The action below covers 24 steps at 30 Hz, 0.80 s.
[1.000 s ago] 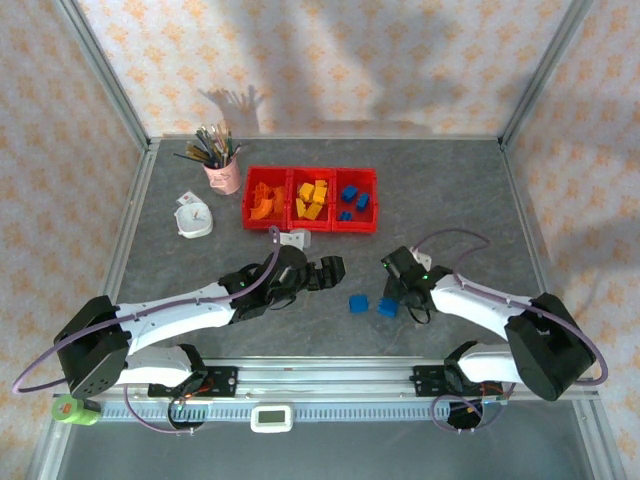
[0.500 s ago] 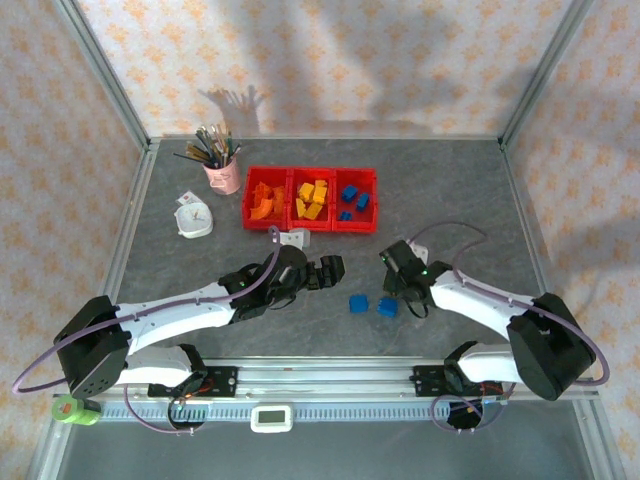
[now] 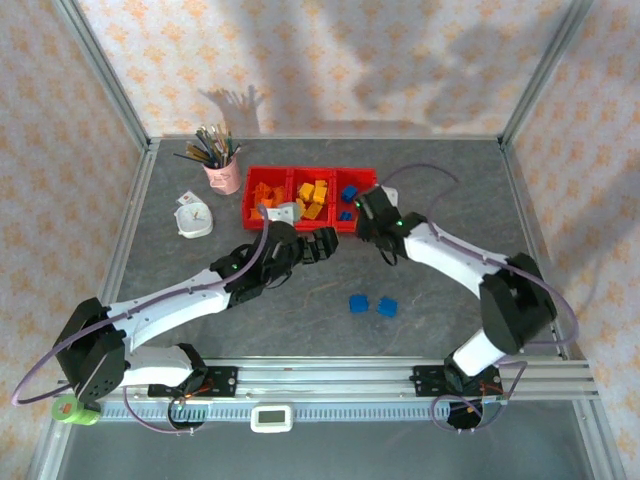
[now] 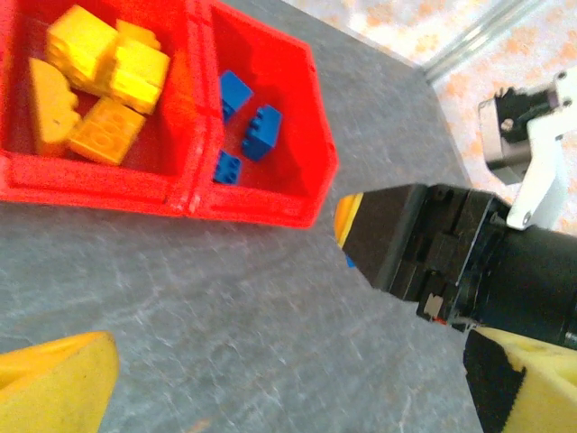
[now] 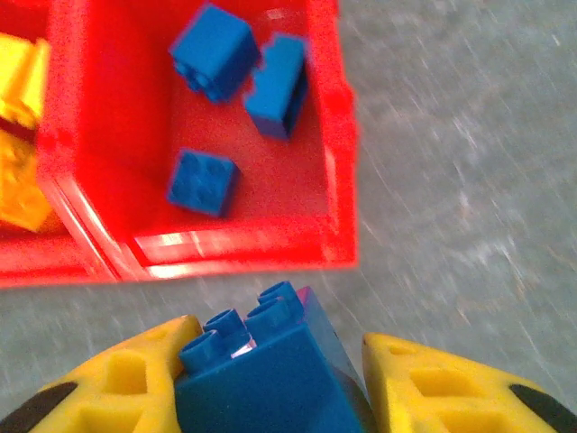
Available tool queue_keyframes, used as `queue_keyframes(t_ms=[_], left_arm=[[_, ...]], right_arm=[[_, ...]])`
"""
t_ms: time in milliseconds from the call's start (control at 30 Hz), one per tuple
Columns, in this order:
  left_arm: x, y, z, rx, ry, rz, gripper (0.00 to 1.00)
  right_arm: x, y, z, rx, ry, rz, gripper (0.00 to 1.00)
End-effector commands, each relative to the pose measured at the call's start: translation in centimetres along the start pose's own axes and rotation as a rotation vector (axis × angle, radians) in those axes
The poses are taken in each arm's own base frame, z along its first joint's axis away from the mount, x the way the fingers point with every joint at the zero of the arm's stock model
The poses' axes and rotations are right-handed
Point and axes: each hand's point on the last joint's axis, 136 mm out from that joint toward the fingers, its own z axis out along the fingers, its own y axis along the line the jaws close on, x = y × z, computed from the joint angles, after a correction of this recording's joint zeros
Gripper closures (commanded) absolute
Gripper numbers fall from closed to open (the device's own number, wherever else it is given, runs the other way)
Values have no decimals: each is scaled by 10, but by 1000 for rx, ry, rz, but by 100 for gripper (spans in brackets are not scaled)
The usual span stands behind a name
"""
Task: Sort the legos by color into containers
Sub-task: Place the lego in the container.
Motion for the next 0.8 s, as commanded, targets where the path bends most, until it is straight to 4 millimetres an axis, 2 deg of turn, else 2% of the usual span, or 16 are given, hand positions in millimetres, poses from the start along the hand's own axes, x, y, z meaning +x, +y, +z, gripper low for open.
queue_keyframes(t_ms=[0,167,267,367,500,633,767], left_arm=[[-24,5,-9,-27,-50,5,1],[-40,17,-15,-58,-96,-6,1],[-41,23,-15,-72,-99,-11,1],[-42,25,-15,-78,-100,-12,1],[-41,27,-15,-81,-96,-10,1],[-42,27,-16,-80,-100,-5,1],[-42,26,-16,-77,-98,-2,1]], right_arm=[[-36,11,17,12,-59,-39,64],[-64,27,50,13,-66,-61,62],[-67,34,71,7,-43,-68,60],[-70,41,81,-4,-27,-77,54],[-82,48,72,-35,-58,-79,48],[-92,45,55,-35,-97,-78,42],[-94,39,38,-33,-116,-81,36]])
